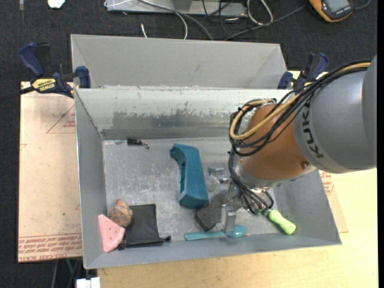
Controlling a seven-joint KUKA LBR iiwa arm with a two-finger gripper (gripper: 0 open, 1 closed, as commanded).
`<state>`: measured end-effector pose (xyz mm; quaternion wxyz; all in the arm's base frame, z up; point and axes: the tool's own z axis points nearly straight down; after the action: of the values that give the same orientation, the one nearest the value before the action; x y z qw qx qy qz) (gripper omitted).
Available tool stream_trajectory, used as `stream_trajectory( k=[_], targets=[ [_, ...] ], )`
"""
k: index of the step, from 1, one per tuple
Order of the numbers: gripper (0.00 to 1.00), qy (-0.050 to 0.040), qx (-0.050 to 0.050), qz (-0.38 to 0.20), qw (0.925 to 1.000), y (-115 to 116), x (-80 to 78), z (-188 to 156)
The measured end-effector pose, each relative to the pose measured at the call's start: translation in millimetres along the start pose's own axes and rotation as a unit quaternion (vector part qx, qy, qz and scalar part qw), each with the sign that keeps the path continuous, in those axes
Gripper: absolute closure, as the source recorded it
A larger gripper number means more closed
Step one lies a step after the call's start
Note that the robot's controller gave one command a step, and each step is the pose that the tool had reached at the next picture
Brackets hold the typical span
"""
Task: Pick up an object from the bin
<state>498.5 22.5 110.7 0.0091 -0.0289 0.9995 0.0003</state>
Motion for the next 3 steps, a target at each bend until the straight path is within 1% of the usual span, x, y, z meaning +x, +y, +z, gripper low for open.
stream_trajectory(
  k=[1,2,3],
  targets=[
    [0.00,0.0008,0.000,-0.045,0.9990,10,6.5,32],
    [0.00,-0.0033,0.001,-0.060,0.9982,2,5.6,43],
    [1.00,-0.0100,0.003,-0.115,0.9933,-14,-34.4,23]
  ],
)
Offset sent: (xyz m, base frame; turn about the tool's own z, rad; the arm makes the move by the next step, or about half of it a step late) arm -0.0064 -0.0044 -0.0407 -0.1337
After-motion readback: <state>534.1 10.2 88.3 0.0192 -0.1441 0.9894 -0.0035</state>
